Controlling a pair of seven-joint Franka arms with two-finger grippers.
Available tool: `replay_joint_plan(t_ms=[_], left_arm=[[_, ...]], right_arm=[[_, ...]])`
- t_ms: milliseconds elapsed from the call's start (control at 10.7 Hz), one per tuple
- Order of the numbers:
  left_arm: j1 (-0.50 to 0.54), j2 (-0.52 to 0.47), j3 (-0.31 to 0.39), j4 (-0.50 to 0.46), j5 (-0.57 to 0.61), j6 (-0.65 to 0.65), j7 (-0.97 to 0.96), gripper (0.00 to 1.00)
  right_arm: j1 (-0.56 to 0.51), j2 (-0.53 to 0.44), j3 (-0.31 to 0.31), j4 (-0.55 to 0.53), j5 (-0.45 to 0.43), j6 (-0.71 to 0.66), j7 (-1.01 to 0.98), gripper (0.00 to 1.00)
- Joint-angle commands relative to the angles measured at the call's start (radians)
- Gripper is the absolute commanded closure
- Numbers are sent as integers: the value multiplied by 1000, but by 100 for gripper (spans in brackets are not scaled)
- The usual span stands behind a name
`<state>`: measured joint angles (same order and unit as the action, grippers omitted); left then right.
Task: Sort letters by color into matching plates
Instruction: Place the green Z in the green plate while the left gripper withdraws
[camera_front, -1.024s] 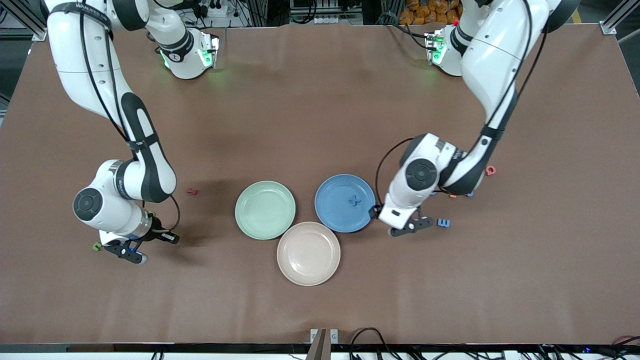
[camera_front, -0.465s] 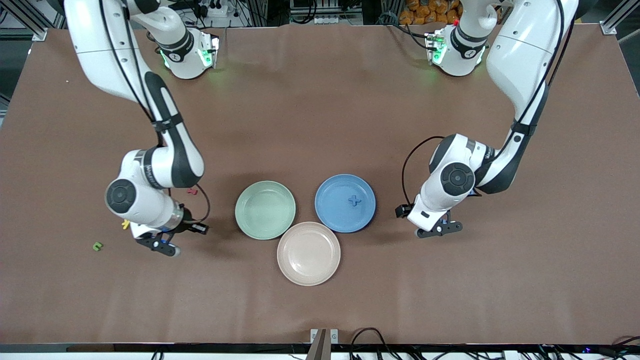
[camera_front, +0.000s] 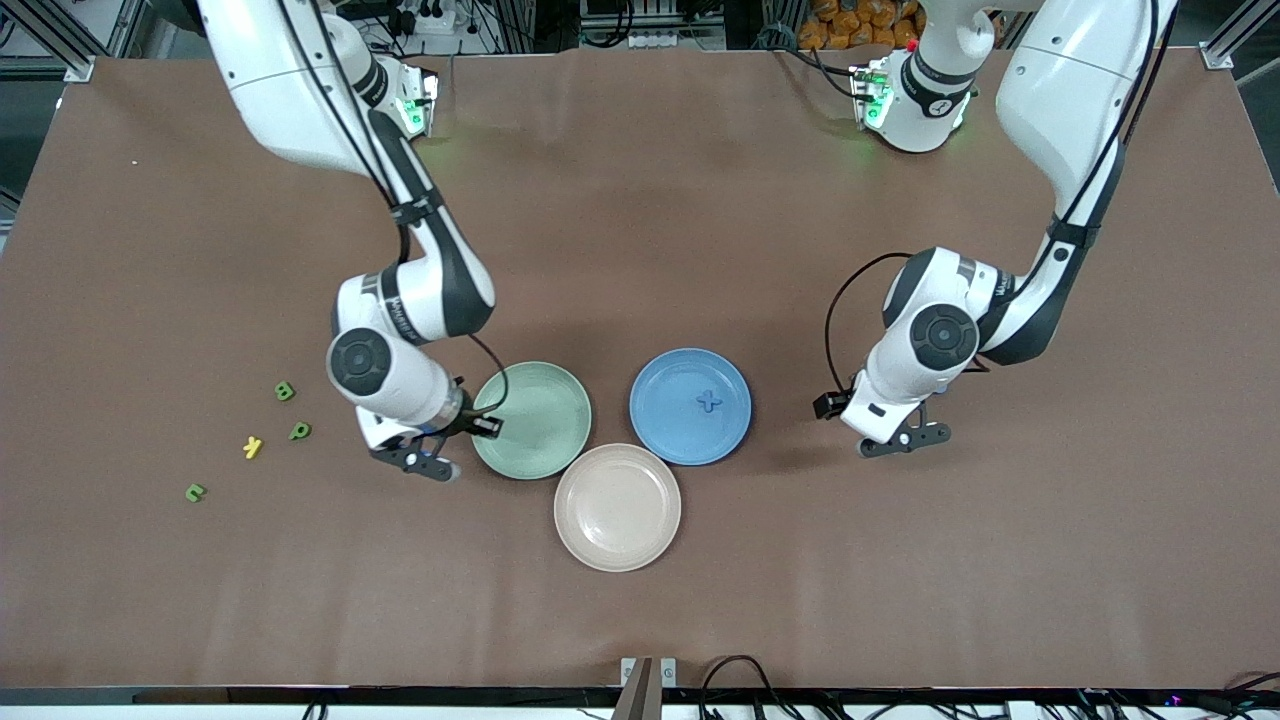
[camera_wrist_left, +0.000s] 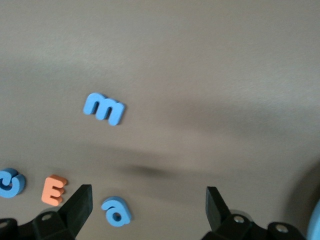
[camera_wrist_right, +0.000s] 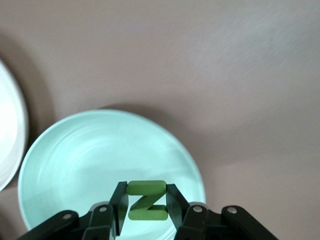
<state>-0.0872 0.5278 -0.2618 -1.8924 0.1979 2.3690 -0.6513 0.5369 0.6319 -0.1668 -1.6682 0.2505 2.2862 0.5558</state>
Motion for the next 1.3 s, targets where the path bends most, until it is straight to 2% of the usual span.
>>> replay_joint_plan(t_ms=[0,93,186,279,372,558,838,1210], left_arm=[[27,-98,-19,-198,3,139,-94,0],[23,-95,-19,-215,3,160,-167,0],[24,-94,-19,-220,6,162,-254,0],[23,-94,-17,-221,5,162,-319,0],[23,-92,-17,-221,12,162,-385,0],[24,-97,-14,-235,17,161,-432,0],[37,-95,-14,-244,17,162,-487,0],[53,-101,-13,-318,18,283,-488,0]], right_arm=[[72,-15,-3,-15,9,-13,70,75],[81,-12,-2,-13,7,-13,73,74],[84,-8,0,-12,7,-13,73,61],[84,-8,4,-12,1,-13,73,12],[86,-9,4,-12,-10,-11,64,0],[83,-11,4,-12,-45,-11,50,0],[58,-23,-6,-18,-48,-22,-37,0],[-21,-24,-59,-19,-48,-37,-183,0]])
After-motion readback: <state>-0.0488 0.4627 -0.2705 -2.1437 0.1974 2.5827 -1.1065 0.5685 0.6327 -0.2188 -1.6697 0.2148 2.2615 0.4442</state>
